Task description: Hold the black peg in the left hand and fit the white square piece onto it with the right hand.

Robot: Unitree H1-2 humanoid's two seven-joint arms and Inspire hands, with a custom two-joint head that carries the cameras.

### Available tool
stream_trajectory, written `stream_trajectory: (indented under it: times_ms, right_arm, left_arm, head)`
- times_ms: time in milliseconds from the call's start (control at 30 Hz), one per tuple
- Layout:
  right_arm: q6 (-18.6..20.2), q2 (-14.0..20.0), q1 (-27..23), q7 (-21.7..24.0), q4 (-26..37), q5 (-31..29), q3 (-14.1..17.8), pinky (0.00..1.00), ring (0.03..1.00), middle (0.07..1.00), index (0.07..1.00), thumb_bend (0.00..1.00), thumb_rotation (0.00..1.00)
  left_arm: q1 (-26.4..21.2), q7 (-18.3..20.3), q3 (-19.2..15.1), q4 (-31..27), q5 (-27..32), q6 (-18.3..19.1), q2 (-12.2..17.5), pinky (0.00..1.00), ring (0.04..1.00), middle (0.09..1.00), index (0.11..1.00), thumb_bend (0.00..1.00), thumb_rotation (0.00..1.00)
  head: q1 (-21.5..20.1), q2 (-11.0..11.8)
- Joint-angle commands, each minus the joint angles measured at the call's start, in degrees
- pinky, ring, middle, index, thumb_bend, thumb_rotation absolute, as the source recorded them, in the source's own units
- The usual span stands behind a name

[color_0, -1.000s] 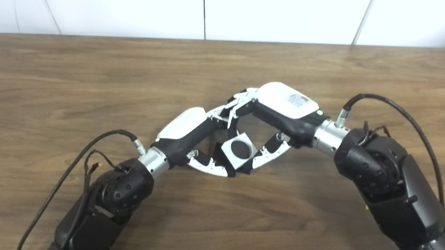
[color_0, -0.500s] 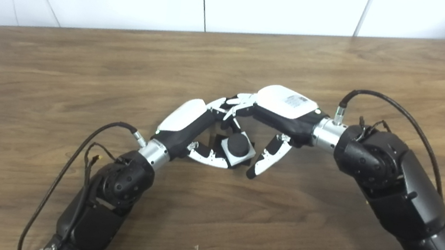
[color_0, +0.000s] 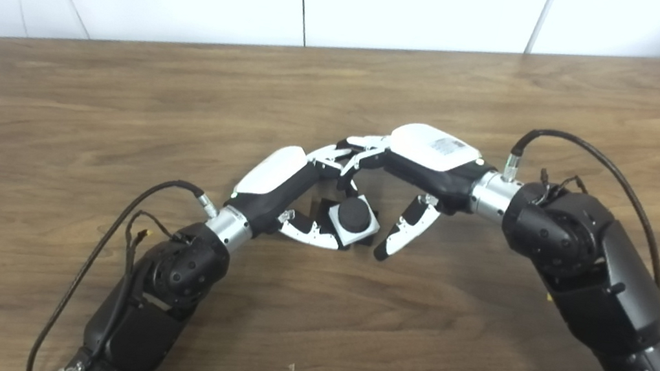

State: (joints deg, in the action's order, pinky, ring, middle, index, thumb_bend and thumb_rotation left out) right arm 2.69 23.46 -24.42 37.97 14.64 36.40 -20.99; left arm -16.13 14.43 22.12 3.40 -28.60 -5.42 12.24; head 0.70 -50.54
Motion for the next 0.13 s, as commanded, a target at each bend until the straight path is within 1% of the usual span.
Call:
stream_trajectory:
  times_ms: [0,100]
  right_arm:
    - [0.06,1.92,-2.62,-1.41,1.09,0.01,2.35,0.9,0.923,0.938,0.973,0.92,0.25]
    - [0.02,2.3,-2.79,-2.17,0.89,-0.6,3.93,0.88,0.908,0.924,0.948,0.92,0.24]
  left_arm:
    - [-0.01,1.39,0.37,0.11,0.3,0.25,0.7,0.86,0.966,0.925,0.491,0.52,0.09]
    - [-0.03,1.48,0.37,0.04,0.22,0.54,0.68,0.86,0.966,0.925,0.49,0.52,0.09]
  head:
    - [0.01,-0.03]
    - [-0.06,-0.03]
